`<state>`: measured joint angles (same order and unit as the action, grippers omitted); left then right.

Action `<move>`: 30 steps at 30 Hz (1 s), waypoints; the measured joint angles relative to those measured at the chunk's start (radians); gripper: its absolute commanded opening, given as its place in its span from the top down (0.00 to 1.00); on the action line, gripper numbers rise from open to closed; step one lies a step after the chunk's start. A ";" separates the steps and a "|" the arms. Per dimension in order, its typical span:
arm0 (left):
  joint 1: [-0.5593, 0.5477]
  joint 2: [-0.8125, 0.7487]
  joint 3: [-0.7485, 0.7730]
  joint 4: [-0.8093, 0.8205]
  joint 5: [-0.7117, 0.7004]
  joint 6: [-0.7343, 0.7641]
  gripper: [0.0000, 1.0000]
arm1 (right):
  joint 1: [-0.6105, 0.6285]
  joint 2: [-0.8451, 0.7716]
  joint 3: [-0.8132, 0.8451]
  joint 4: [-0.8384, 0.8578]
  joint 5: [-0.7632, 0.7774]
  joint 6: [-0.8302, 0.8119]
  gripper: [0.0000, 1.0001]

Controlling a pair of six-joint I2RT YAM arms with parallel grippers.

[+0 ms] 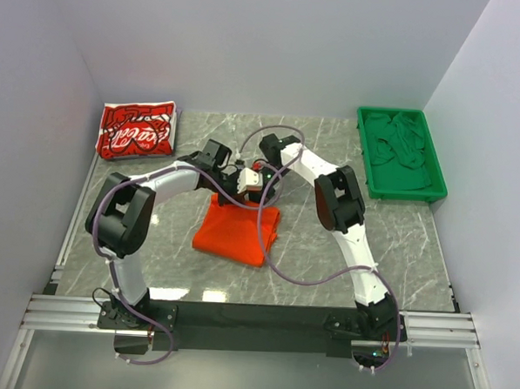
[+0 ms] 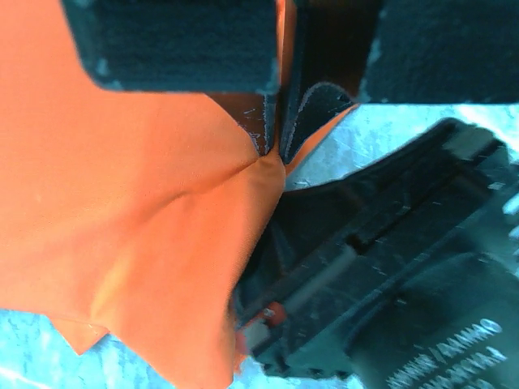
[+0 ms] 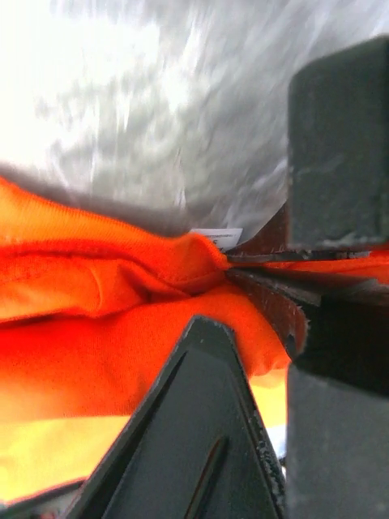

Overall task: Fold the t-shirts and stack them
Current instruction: Fold the tshirt

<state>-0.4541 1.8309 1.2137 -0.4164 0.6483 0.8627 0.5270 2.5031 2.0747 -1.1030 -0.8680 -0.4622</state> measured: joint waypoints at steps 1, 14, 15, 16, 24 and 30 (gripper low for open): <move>0.000 0.002 0.000 0.006 0.000 0.000 0.90 | -0.004 0.000 0.012 -0.002 0.017 0.002 0.84; 0.064 0.106 0.157 -0.029 0.052 -0.097 0.50 | -0.174 -0.035 0.073 -0.021 0.205 0.066 0.59; 0.082 0.104 0.174 -0.037 0.069 -0.105 0.49 | -0.192 -0.052 0.058 -0.020 0.202 0.073 0.58; 0.105 0.100 0.190 -0.047 0.090 -0.114 0.48 | -0.208 -0.075 0.034 -0.019 0.194 0.077 0.52; 0.244 0.070 0.226 -0.218 0.143 -0.092 0.47 | -0.183 -0.237 -0.109 -0.013 0.121 0.108 0.50; 0.244 0.112 0.244 -0.321 0.143 -0.040 0.46 | -0.147 -0.220 -0.148 0.002 0.115 0.109 0.50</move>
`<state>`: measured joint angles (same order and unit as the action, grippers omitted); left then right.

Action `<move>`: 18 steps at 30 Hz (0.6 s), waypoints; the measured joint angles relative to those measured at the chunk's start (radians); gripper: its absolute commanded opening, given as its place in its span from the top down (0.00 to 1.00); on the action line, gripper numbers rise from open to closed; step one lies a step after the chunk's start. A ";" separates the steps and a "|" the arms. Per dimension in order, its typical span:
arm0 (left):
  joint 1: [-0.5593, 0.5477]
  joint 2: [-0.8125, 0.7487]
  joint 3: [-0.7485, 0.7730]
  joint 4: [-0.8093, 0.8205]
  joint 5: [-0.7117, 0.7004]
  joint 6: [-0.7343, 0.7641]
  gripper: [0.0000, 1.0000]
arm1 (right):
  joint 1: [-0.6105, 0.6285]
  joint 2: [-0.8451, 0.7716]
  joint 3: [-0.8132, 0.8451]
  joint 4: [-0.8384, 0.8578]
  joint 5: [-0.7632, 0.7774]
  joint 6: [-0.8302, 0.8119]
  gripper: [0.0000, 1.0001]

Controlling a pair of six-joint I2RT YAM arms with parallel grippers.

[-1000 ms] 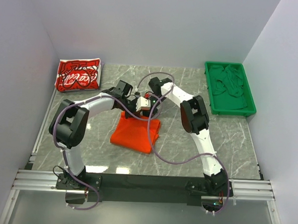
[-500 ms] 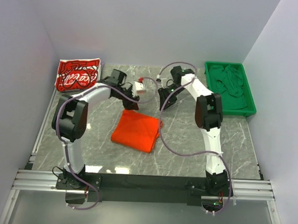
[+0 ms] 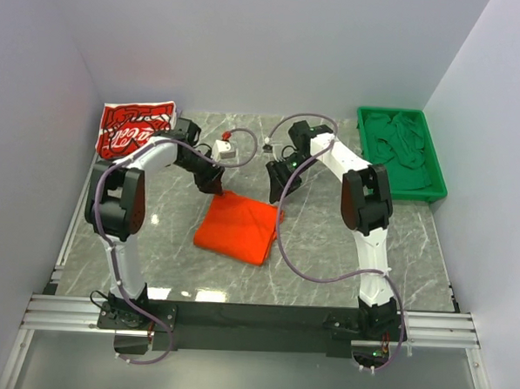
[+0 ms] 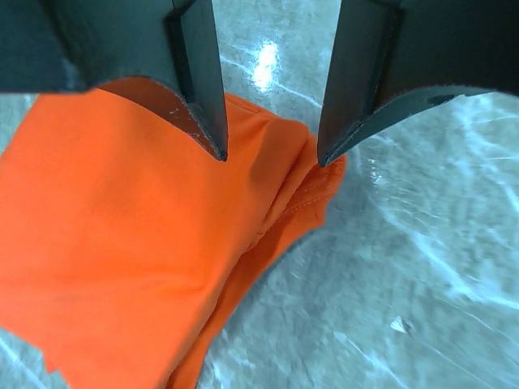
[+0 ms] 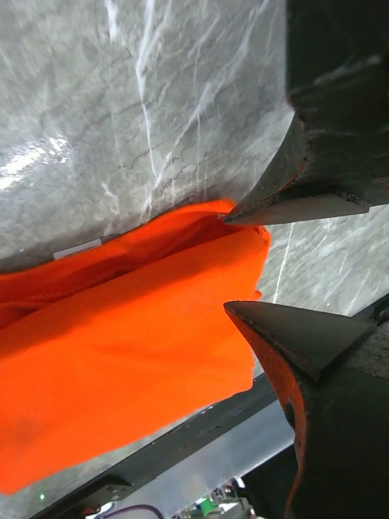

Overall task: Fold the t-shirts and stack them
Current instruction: Fold the tshirt

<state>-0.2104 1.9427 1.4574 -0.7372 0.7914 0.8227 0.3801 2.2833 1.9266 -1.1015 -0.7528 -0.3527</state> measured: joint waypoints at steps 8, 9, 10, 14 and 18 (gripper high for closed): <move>-0.001 0.068 0.013 -0.041 -0.029 0.053 0.54 | 0.013 0.012 -0.003 -0.020 0.009 -0.037 0.60; -0.001 0.073 0.015 -0.047 -0.030 0.058 0.57 | 0.016 0.013 -0.003 -0.025 0.011 -0.045 0.60; -0.001 0.077 0.019 -0.055 -0.031 0.064 0.65 | 0.019 0.014 -0.004 -0.031 0.015 -0.053 0.61; -0.001 0.084 0.047 -0.079 -0.029 0.094 0.76 | 0.026 0.023 -0.004 -0.060 0.035 -0.087 0.53; -0.001 0.084 0.073 -0.094 -0.028 0.108 0.82 | 0.026 0.031 -0.005 -0.087 0.048 -0.118 0.51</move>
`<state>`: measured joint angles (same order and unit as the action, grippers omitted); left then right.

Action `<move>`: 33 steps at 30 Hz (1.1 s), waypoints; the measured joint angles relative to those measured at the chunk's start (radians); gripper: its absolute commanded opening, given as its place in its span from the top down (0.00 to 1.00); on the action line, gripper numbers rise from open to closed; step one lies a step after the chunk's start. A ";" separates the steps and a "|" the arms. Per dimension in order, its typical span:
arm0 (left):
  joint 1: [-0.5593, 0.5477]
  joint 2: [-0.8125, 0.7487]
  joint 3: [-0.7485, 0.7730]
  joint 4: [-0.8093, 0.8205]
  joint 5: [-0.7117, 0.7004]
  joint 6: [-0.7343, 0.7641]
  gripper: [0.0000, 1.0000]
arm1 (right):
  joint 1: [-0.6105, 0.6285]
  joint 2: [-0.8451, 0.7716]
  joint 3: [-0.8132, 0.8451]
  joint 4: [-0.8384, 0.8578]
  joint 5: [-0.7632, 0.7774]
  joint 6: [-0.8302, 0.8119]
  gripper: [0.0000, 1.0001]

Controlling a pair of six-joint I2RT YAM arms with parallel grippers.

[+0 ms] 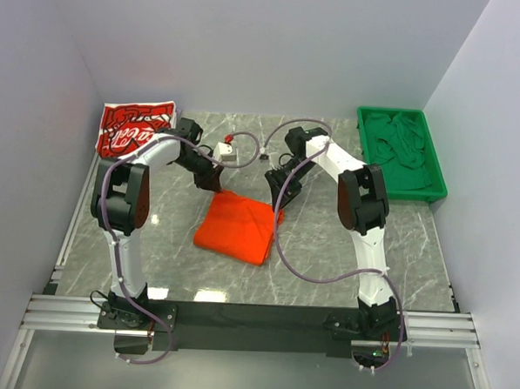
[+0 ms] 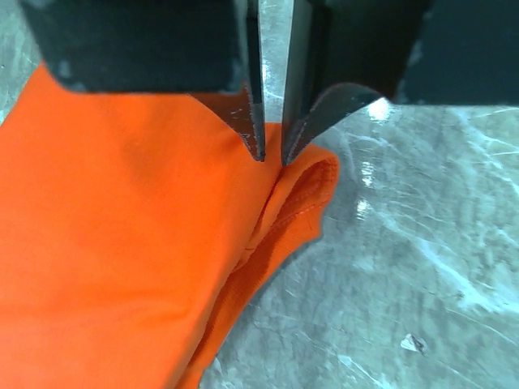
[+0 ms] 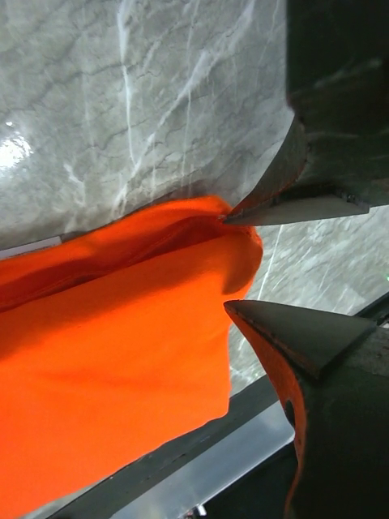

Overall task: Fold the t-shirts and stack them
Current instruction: Fold the tshirt

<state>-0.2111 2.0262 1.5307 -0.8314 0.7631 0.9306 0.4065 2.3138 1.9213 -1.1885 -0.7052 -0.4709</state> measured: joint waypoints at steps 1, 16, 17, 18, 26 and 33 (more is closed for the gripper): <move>0.000 0.000 0.004 -0.002 0.000 0.000 0.85 | 0.000 0.000 -0.002 -0.002 0.002 -0.004 0.51; -0.001 0.000 0.006 -0.045 0.000 0.052 0.62 | 0.015 0.042 -0.003 -0.006 0.074 -0.040 1.00; -0.002 0.000 0.006 -0.044 0.000 0.052 0.62 | 0.018 0.047 -0.003 -0.004 0.082 -0.040 1.00; -0.004 0.000 0.006 -0.043 -0.001 0.052 0.63 | 0.023 0.049 -0.003 -0.002 0.090 -0.039 1.00; -0.030 0.001 -0.007 -0.004 -0.014 0.051 0.81 | 0.053 0.050 0.003 0.001 0.154 -0.020 1.00; -0.034 0.001 -0.008 -0.008 -0.025 0.074 0.66 | 0.066 0.049 0.008 -0.001 0.187 -0.006 1.00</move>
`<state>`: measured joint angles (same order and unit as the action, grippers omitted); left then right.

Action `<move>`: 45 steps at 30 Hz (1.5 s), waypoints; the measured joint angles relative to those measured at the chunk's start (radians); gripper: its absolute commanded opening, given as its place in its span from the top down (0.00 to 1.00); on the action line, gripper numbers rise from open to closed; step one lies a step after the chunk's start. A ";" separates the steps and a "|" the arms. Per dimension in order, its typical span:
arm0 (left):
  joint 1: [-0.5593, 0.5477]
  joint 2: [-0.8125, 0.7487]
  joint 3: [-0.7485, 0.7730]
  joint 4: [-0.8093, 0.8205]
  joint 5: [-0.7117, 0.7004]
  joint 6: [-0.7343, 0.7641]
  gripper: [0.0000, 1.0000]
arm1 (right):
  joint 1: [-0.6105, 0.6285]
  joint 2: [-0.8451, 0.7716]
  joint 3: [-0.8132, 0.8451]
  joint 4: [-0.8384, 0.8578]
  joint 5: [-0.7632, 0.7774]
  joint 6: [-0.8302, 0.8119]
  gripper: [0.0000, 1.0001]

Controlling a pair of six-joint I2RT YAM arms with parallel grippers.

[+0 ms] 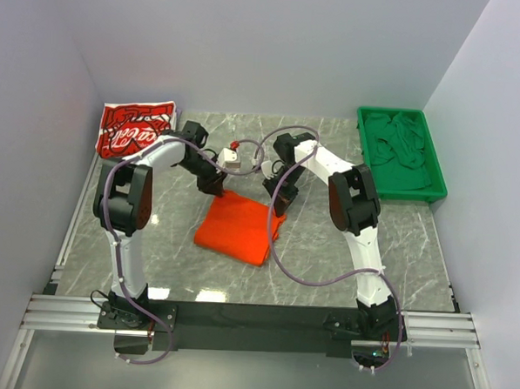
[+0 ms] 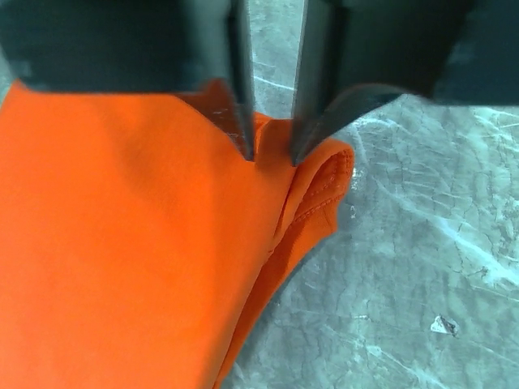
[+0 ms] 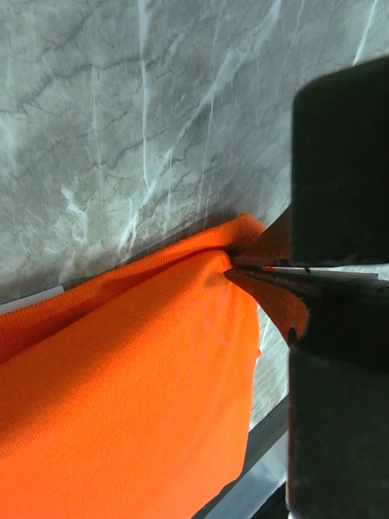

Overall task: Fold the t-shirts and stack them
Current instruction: Fold the tshirt

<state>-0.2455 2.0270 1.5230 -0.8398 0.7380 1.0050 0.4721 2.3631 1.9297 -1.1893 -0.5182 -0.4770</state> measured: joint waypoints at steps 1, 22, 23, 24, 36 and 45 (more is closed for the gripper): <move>0.000 0.000 -0.002 0.001 -0.003 0.004 0.62 | 0.001 0.000 0.000 0.000 0.003 0.000 1.00; -0.011 -0.083 -0.042 0.091 -0.005 -0.017 0.99 | 0.009 0.011 0.022 -0.017 0.027 0.011 1.00; -0.012 -0.089 -0.042 0.113 -0.004 -0.026 0.99 | 0.009 0.011 0.022 -0.018 0.028 0.011 1.00; -0.014 -0.090 -0.042 0.134 -0.005 -0.034 0.99 | 0.009 0.011 0.022 -0.017 0.028 0.011 1.00; -0.018 0.086 -0.006 0.276 -0.066 -0.186 0.99 | 0.008 0.021 0.050 -0.036 0.064 0.016 1.00; -0.004 0.086 0.003 0.306 -0.111 -0.341 0.99 | -0.035 0.091 0.221 -0.050 0.185 0.025 1.00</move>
<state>-0.2493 2.1128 1.5265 -0.5339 0.6266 0.6636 0.4370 2.4542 2.1509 -1.2392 -0.3332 -0.4519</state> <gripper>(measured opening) 0.015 0.010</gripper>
